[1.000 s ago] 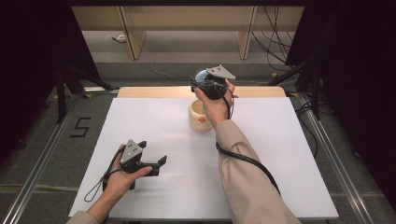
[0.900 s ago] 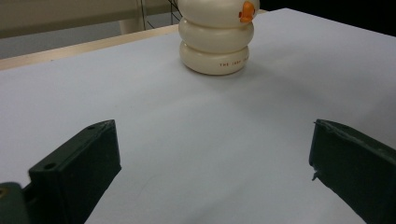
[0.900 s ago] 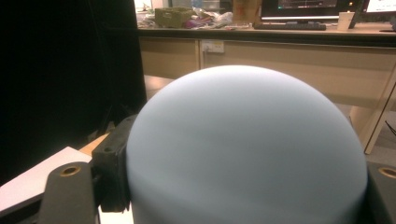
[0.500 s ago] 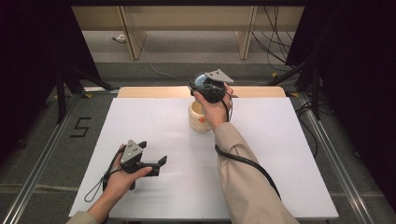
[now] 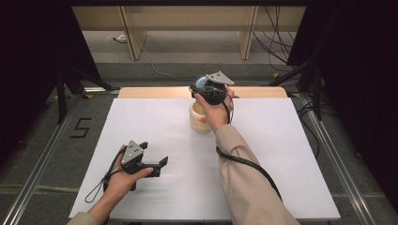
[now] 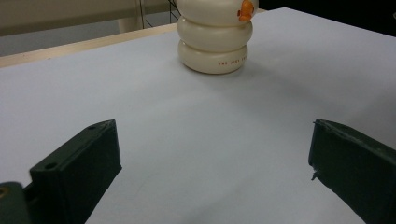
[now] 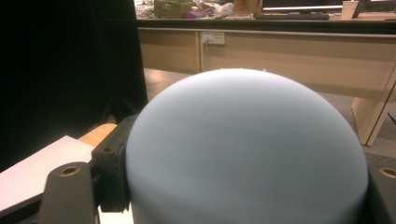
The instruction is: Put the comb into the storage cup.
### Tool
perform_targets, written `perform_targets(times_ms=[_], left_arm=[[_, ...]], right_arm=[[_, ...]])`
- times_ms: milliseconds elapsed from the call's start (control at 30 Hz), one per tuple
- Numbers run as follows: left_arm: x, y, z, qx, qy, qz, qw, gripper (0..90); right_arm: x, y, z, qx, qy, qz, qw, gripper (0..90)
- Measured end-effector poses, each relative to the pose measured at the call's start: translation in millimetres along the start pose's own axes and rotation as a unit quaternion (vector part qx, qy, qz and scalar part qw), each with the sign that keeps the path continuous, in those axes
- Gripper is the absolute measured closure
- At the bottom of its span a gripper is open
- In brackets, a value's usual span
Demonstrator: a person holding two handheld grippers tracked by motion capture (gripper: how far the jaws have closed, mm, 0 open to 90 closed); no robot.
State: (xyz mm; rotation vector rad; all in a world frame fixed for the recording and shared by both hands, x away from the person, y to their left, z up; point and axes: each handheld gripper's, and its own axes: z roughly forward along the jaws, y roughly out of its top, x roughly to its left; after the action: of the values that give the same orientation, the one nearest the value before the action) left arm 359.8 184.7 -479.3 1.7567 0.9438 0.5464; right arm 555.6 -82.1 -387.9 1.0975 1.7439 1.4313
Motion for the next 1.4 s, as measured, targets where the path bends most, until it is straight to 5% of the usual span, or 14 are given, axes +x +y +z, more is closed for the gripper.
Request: perform_targets(times_ms=[1400], left_arm=[[-1.5,-0.6,0.9,0.002,0.0,0.002,1.0,2.0]], right_arm=[[0.4,-14.1,-39.5,-0.023,0.015,-0.012,0.9996,19.1]])
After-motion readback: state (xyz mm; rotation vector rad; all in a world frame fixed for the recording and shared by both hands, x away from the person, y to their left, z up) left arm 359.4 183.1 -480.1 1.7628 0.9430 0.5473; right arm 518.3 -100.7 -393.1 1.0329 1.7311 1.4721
